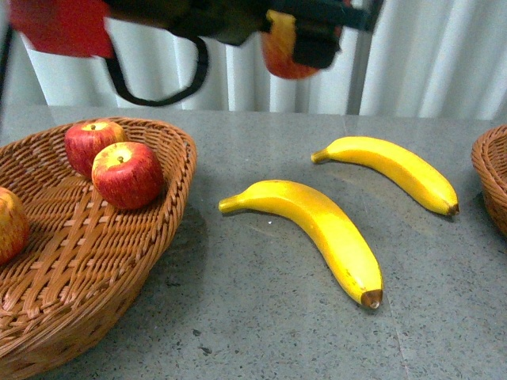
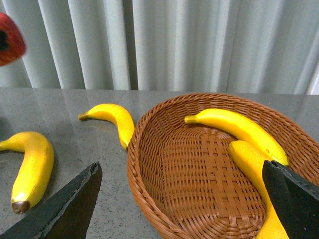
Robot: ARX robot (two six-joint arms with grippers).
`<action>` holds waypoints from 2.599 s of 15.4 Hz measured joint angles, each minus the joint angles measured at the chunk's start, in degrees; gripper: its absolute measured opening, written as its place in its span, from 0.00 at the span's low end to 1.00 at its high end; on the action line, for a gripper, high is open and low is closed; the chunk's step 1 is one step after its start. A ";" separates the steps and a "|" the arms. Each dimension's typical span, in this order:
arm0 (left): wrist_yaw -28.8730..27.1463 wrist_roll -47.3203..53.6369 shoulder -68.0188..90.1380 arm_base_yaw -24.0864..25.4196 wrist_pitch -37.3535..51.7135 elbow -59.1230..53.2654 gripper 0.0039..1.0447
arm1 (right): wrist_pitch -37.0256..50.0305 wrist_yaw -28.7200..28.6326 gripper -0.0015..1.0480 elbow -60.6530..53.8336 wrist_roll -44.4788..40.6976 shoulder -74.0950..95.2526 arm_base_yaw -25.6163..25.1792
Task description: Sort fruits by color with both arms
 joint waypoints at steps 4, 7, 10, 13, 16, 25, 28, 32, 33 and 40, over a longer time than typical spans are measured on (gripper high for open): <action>-16.17 -10.40 -18.40 1.92 2.27 -20.11 0.60 | 0.00 0.00 0.94 0.00 0.00 0.00 0.00; -20.81 -16.48 -22.69 0.98 2.12 -28.13 0.60 | 0.00 0.00 0.94 0.00 0.00 0.00 0.00; -24.52 -22.97 -22.77 1.60 1.29 -31.89 0.60 | 0.00 0.00 0.94 0.00 0.00 -0.02 0.00; -24.87 -25.90 -22.73 1.14 1.07 -32.04 0.77 | 0.00 0.00 0.94 0.00 0.00 0.00 0.00; -26.32 -26.60 -24.59 -0.72 1.27 -32.41 0.93 | 0.00 0.00 0.94 0.00 0.00 0.00 0.00; -18.60 -21.90 -49.51 11.02 6.19 -45.20 0.77 | 0.02 0.02 0.94 0.00 0.00 0.00 0.00; -8.48 -11.32 -60.41 21.29 4.28 -54.77 0.42 | 0.00 0.00 0.94 0.00 0.00 0.00 0.00; -1.51 -9.60 -66.90 26.64 1.66 -57.77 0.02 | 0.00 0.02 0.94 0.00 0.00 0.00 0.00; -0.42 -9.51 -67.93 28.57 0.98 -58.31 0.01 | 0.02 0.00 0.94 0.00 0.00 0.00 0.00; 0.13 -9.42 -79.36 28.72 -5.11 -62.49 0.01 | 0.00 0.00 0.94 0.00 0.00 0.00 0.00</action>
